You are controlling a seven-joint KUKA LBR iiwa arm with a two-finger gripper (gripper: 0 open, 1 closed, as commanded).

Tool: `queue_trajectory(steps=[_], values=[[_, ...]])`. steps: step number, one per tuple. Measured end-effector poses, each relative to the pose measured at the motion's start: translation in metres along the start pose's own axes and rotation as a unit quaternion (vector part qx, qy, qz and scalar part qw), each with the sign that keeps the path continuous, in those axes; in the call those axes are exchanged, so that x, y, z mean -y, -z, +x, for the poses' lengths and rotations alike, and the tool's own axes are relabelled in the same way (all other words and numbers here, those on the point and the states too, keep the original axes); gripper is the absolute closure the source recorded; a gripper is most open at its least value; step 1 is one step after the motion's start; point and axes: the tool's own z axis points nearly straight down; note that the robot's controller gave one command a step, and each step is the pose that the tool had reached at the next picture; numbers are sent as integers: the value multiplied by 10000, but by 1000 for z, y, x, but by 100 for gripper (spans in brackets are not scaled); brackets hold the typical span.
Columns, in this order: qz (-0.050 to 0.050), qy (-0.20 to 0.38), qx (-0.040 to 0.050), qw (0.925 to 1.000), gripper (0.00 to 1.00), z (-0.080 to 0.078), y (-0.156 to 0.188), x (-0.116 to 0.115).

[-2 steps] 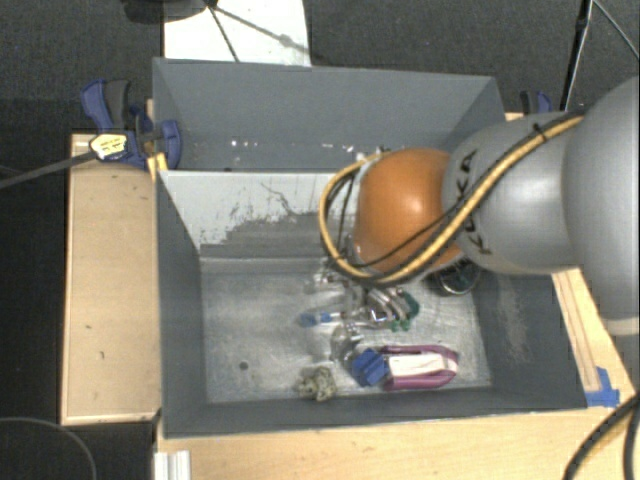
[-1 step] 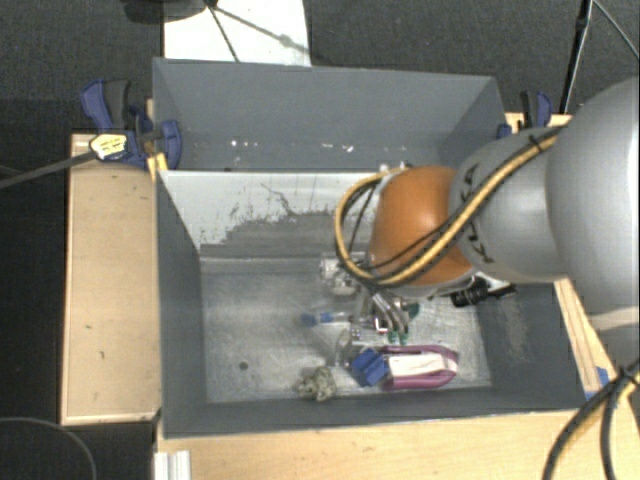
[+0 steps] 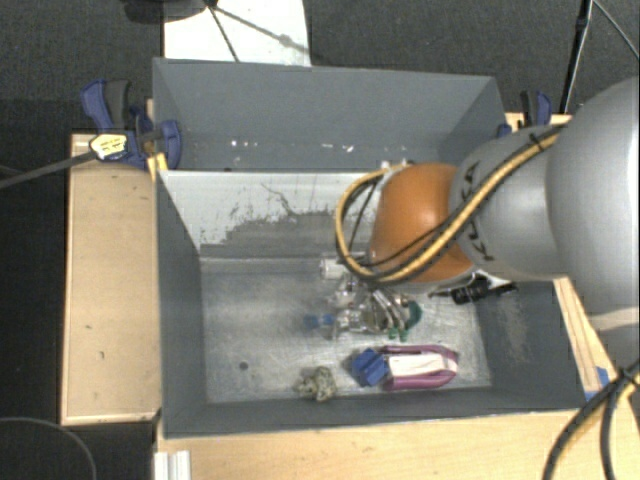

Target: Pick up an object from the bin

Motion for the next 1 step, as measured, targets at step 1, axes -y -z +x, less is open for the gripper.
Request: queue_trajectory(steps=[1], values=[[9, 92, -28, 10000, 100, -3, 179, -11]])
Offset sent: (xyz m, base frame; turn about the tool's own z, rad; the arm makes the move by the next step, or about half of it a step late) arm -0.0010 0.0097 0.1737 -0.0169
